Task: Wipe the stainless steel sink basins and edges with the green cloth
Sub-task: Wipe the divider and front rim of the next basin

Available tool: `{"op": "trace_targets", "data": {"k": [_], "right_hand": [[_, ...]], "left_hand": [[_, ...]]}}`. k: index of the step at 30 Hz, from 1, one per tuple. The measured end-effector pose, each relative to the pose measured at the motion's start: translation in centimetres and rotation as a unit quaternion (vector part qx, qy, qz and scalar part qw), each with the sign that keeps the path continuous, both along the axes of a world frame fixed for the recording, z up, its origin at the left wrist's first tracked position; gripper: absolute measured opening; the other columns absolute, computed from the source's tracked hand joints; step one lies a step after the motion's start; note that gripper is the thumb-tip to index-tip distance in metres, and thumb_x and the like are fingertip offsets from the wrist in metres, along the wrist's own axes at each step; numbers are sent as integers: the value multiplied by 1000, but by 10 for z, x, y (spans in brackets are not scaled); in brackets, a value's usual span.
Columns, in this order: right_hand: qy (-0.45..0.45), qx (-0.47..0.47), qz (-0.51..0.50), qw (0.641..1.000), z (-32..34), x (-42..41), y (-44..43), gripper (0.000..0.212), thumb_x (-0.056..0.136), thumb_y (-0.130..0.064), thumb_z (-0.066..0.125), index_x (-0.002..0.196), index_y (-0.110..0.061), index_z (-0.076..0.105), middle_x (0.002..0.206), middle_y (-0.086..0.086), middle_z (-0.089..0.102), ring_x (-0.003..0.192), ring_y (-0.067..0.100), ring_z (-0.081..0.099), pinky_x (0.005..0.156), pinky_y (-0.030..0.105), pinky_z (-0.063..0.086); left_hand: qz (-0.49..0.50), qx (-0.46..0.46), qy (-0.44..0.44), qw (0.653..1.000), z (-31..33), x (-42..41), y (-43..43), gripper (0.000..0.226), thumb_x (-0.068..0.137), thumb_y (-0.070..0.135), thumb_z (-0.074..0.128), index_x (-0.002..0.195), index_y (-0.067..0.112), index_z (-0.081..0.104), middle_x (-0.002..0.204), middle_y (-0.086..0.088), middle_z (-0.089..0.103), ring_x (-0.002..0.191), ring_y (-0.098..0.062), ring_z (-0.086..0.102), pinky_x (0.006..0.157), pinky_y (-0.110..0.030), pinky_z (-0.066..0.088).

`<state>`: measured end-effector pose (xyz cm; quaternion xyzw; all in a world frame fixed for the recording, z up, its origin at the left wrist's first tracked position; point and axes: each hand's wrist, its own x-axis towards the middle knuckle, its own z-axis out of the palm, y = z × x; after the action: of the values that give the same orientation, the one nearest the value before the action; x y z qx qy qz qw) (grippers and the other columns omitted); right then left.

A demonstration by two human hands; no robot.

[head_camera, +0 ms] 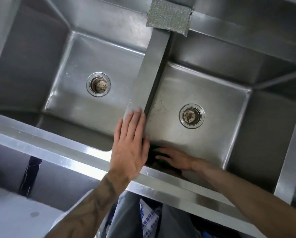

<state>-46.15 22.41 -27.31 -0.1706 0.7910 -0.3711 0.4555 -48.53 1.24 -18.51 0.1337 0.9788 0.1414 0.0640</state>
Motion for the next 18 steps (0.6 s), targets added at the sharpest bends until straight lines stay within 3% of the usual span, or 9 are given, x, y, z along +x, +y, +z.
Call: {"op": "trace_targets", "data": {"k": [2,5,8,12,15,18], "right_hand": [[-9,30,12,999,-16,0,6,43,109,-33,50,145,-13,59,156,10,50,145,24,42,124,46,31],[21,1,-3,1000,1,6,14,41,109,-36,49,140,-13,63,152,8,54,141,21,48,122,35,34],[21,-58,-18,998,32,14,29,48,108,-50,43,140,-19,61,137,2,62,126,15,58,110,28,45],[-2,-55,-14,998,7,21,43,62,105,-61,40,143,-16,60,145,8,57,135,24,54,117,38,42],[2,17,11,1000,-18,19,47,58,105,-49,40,143,-10,60,153,10,52,140,27,48,120,43,36],[21,-12,-16,1000,-8,29,57,46,109,-44,44,141,-16,62,147,5,56,135,17,51,116,37,40]], "left_hand": [[45,-33,-4,998,0,26,2,65,109,34,44,167,9,27,176,-9,21,164,-27,16,131,-55,20],[91,-85,-18,992,2,50,19,69,109,41,41,167,9,23,177,-13,15,165,-29,12,131,-56,20],[118,-118,-31,986,3,62,39,72,108,45,39,168,11,18,177,-16,8,165,-32,6,133,-55,17],[129,-136,-44,981,2,64,45,70,106,49,40,167,17,27,178,-16,2,165,-31,-5,134,-52,5],[129,-139,-41,981,3,63,44,68,104,50,45,164,19,37,177,-16,6,165,-33,2,134,-54,8],[140,-131,-27,981,4,62,45,66,102,50,48,160,17,44,177,-17,11,165,-33,8,133,-55,15]]}}
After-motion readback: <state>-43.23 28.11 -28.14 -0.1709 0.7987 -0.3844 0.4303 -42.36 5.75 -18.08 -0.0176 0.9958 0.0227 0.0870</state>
